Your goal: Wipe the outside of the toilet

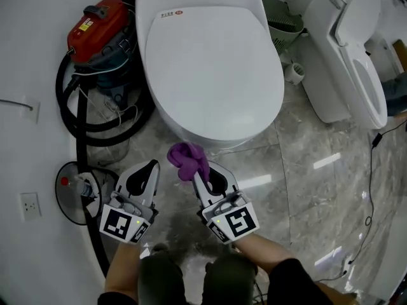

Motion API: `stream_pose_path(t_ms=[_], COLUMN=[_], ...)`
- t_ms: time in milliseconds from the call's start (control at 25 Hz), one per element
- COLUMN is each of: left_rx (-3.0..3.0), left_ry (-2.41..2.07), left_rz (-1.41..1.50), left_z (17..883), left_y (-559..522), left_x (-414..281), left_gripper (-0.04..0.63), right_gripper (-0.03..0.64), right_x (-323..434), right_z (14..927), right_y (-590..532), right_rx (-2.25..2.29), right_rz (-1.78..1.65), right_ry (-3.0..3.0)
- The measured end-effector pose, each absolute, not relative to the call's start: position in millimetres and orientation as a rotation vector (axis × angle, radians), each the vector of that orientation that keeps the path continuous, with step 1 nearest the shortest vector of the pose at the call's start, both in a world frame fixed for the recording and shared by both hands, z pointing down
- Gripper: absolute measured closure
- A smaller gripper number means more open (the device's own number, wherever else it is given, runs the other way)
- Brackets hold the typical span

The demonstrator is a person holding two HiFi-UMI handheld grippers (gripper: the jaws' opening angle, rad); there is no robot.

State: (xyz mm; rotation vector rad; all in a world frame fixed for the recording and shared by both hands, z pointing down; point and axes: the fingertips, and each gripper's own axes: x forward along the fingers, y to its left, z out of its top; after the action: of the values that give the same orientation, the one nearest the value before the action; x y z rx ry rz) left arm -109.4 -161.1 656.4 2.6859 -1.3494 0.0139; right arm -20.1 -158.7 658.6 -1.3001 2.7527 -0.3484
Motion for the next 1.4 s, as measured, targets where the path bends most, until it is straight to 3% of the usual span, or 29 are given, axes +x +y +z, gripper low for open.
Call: stream_pose_path(t_ms=[200, 640, 1400], left_rx=[2.738, 2.813, 2.809], left_ry=[-1.284, -1.313, -1.283], left_rz=[0.008, -0.002, 0.077], left_z=[693, 687, 710], left_y=[-169, -172, -186], left_x=[-95, -88, -26], left_gripper=[0.589, 0.589, 0.589], right_gripper=[0.572, 0.572, 0.572], right_x=[-19, 13, 207], right_z=[684, 694, 699], right_y=[-172, -186, -239], right_rx=[-1.241, -1.225, -1.598], right_rz=[-0.303, -0.258, -0.076], right_ry=[2.754, 2.776, 2.566])
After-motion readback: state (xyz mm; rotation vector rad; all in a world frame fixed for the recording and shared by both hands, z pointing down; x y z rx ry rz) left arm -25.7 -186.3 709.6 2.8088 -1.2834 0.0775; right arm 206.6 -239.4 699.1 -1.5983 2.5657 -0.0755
